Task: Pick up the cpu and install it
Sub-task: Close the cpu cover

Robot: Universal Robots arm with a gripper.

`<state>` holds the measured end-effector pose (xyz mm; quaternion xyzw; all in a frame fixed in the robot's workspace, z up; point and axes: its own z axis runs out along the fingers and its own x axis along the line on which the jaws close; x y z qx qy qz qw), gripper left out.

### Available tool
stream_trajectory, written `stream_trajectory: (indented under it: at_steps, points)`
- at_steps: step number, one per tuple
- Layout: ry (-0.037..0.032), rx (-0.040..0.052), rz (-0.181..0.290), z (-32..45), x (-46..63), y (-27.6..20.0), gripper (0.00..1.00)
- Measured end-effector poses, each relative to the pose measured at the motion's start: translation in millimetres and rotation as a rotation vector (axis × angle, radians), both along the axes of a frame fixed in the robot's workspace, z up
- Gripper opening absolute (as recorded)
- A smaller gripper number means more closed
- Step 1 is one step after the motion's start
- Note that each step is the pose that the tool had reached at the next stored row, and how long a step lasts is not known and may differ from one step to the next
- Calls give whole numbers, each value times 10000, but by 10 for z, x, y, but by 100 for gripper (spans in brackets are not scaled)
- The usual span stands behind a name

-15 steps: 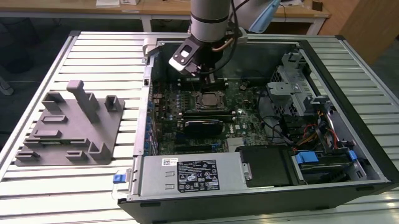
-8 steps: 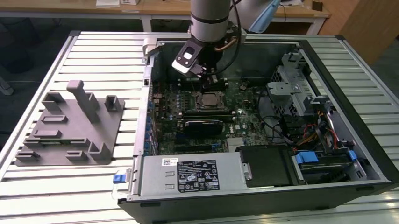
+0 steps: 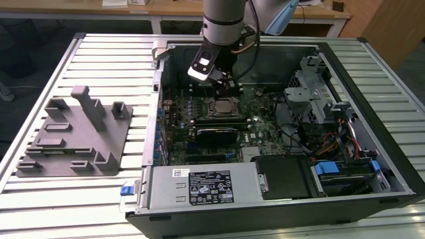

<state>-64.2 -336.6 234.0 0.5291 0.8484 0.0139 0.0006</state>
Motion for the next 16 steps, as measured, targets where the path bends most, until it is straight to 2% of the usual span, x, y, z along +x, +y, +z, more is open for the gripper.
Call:
stream_trajectory:
  at_steps: [16]
  points:
    - [0, 0, 2696, -4, 0, 0, 11]
